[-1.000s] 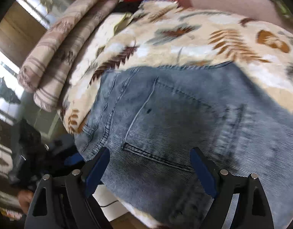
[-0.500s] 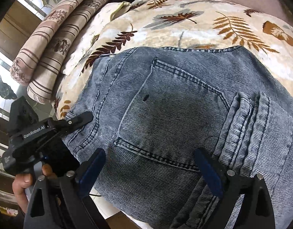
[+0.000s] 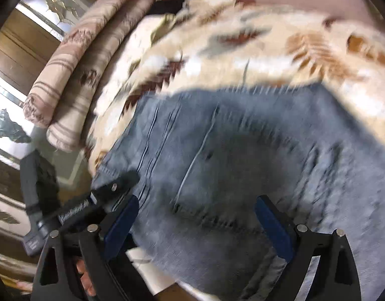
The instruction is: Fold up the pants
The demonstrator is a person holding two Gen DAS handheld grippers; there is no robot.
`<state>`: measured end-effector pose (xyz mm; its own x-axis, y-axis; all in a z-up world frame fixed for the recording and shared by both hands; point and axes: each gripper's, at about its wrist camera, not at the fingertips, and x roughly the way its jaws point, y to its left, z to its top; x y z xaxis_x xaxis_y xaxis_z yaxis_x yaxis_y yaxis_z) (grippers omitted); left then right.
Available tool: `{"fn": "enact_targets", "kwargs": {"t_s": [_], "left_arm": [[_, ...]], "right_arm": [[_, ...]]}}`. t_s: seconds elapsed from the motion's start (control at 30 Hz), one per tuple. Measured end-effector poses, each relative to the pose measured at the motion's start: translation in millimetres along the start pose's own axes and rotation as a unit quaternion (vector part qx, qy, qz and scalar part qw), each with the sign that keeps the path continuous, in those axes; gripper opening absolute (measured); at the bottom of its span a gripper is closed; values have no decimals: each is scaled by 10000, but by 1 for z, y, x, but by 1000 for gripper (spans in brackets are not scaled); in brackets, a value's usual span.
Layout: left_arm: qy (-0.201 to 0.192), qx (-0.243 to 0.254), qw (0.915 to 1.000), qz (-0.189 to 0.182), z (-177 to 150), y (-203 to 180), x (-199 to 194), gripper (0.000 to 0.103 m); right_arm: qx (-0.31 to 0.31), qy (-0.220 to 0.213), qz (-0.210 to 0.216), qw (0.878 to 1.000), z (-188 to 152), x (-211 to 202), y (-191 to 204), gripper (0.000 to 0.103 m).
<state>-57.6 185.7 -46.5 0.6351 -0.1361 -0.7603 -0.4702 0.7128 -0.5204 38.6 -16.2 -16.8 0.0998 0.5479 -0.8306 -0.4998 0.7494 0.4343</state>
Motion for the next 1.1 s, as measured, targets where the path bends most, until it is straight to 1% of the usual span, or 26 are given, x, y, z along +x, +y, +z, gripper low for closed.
{"fn": "enact_targets", "kwargs": {"t_s": [0.03, 0.1, 0.13, 0.17, 0.23, 0.3, 0.33, 0.4, 0.47, 0.6, 0.67, 0.7, 0.73, 0.77, 0.8, 0.87, 0.9, 0.93, 1.0, 1.03, 1.1], "left_arm": [[-7, 36, 10000, 14, 0, -1, 0, 18], [-33, 98, 9999, 39, 1, -3, -2, 18], [-59, 143, 9999, 59, 0, -4, -4, 18], [-88, 186, 9998, 78, 0, -5, -6, 18], [-92, 222, 9996, 126, -1, -8, -6, 18], [-134, 297, 9993, 166, -1, -11, -9, 18], [-155, 337, 9991, 193, -1, -14, -10, 18], [-218, 446, 9985, 236, -2, -20, -14, 18], [-296, 591, 9974, 289, -3, -27, -18, 17], [-488, 892, 9943, 327, -3, -44, -30, 17], [-608, 1073, 9917, 371, -3, -56, -36, 16], [-701, 1235, 9890, 405, -5, -67, -40, 16], [-786, 1402, 9860, 434, -7, -77, -44, 16], [-920, 1675, 9804, 471, -12, -93, -49, 16], [-1016, 1896, 9754, 481, -16, -107, -52, 16], [-1184, 2337, 9639, 467, -28, -137, -59, 15], [-1274, 2589, 9564, 451, -37, -155, -62, 15], [-1366, 2912, 9460, 403, -49, -176, -65, 15], [-1457, 3421, 9278, 304, -72, -211, -67, 15], [-1460, 3736, 9158, 228, -89, -230, -65, 15], [-1315, 4179, 8989, 28, -120, -260, -55, 14]], "right_arm": [[19, 94, -42, 9999, 1, 8, -4, 96], [56, 698, -135, 9975, -1, 40, -13, 97], [-113, 530, -219, 9983, -2, 37, -7, 96], [-129, 489, -206, 9985, -1, 31, -3, 96], [-31, 340, 198, 9992, -2, 14, -2, 95], [49, 46, -7, 10000, -8, -10, -10, 95], [126, -35, -19, 9999, -12, -19, -17, 95], [367, -188, 3, 9991, -27, -39, -36, 95], [582, -353, -73, 9977, -45, -59, -55, 95], [1162, -733, -213, 9903, -77, -102, -106, 95], [1603, -1051, -237, 9812, -97, -132, -137, 95], [1711, -1150, -241, 9782, -100, -136, -144, 95], [1875, -1336, -243, 9728, -106, -146, -154, 95], [2032, -1512, -221, 9671, -115, -157, -166, 95], [2121, -1590, -205, 9640, -118, -162, -173, 95], [2393, -1820, -161, 9536, -134, -177, -195, 95], [2467, -1866, -151, 9508, -139, -180, -201, 95], [2578, -1969, -93, 9459, -145, -185, -209, 95], [2702, -2206, 21, 9372, -155, -194, -220, 95], [2756, -2303, 54, 9333, -160, -200, -226, 95], [2892, -2573, 148, 9219, -170, -213, -238, 95]]}}
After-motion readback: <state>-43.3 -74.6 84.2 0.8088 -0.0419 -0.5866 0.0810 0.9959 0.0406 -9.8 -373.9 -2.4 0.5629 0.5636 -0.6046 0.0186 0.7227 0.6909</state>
